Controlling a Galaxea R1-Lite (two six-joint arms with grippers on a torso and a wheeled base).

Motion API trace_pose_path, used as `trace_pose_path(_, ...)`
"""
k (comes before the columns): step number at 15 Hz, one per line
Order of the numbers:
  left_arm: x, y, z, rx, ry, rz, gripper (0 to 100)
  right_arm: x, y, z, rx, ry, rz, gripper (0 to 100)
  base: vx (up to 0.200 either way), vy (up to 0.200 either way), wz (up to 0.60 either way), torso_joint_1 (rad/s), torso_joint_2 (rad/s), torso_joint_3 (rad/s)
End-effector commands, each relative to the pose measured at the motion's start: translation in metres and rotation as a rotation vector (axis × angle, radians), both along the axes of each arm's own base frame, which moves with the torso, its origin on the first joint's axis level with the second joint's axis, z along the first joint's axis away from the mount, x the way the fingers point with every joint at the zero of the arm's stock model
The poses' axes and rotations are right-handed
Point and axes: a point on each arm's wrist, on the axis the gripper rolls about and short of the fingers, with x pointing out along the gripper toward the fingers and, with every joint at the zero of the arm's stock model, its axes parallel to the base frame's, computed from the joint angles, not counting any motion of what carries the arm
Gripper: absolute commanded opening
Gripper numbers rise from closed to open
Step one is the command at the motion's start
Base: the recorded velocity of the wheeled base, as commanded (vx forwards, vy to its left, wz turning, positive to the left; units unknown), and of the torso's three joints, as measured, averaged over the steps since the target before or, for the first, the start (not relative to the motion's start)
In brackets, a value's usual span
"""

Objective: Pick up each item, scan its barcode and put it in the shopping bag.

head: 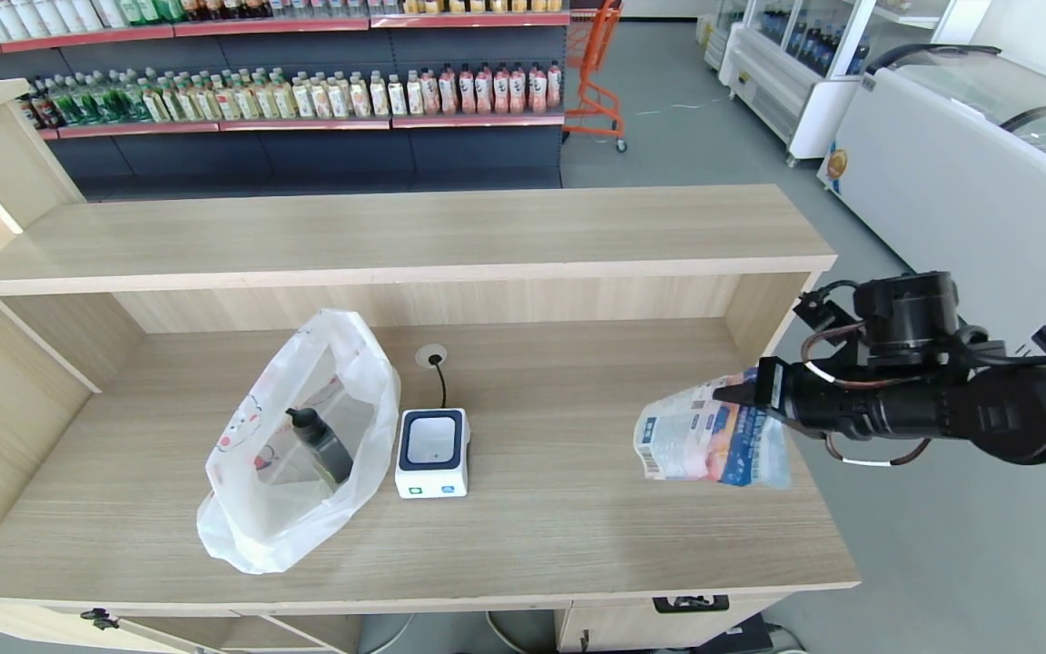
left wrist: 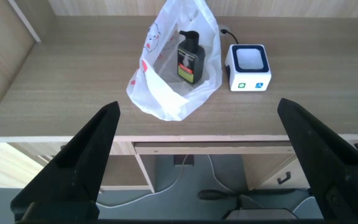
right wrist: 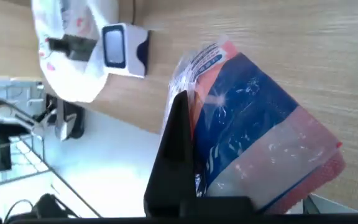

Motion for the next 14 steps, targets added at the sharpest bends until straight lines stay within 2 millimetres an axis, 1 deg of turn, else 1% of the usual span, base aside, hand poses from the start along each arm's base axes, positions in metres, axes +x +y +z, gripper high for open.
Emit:
trace_pose_path(1,0.0,0.0,0.0,0.0,-0.001,0.0,100,-0.042,-0.025,0.036,-0.008,-0.231,0.197,0,0.0,0.0,0.0,0.0,0.0,0.0)
trace_pose_path(2,0.0,0.0,0.0,0.0,-0.001,0.0,100,-0.052,-0.026,0.046,0.022,-0.302,0.327,0,0.0,0.0,0.0,0.0,0.0,0.0)
trace_pose_path(3,0.0,0.0,0.0,0.0,-0.001,0.0,100,-0.058,-0.025,0.054,0.047,-0.334,0.387,0,0.0,0.0,0.0,0.0,0.0,0.0)
trace_pose_path(4,0.0,0.0,0.0,0.0,-0.001,0.0,100,-0.067,-0.022,0.066,0.075,-0.38,0.455,0,0.0,0.0,0.0,0.0,0.0,0.0)
trace_pose_path(5,0.0,0.0,0.0,0.0,-0.002,0.0,100,-0.079,-0.011,0.078,0.101,-0.411,0.526,0,0.0,0.0,0.0,0.0,0.0,0.0)
trace_pose_path(6,0.0,0.0,0.0,0.0,-0.001,0.0,100,-0.086,-0.004,0.087,0.139,-0.405,0.547,0,0.0,0.0,0.0,0.0,0.0,0.0)
trace_pose_path(7,0.0,0.0,0.0,0.0,-0.002,0.0,100,-0.095,0.007,0.101,0.203,-0.382,0.575,0,0.0,0.0,0.0,0.0,0.0,0.0)
trace_pose_path(8,0.0,0.0,0.0,0.0,-0.001,0.0,100,-0.099,0.011,0.108,0.236,-0.366,0.586,0,0.0,0.0,0.0,0.0,0.0,0.0)
trace_pose_path(9,0.0,0.0,0.0,0.0,-0.001,0.0,100,-0.107,0.021,0.122,0.299,-0.341,0.615,0,0.0,0.0,0.0,0.0,0.0,0.0)
trace_pose_path(10,0.0,0.0,0.0,0.0,-0.001,0.0,100,-0.109,0.024,0.125,0.31,-0.339,0.631,0,0.0,0.0,0.0,0.0,0.0,0.0)
trace_pose_path(14,0.0,0.0,0.0,0.0,-0.001,0.0,100,-0.121,0.035,0.123,0.331,-0.318,0.719,0,0.0,0.0,0.0,0.0,0.0,0.0)
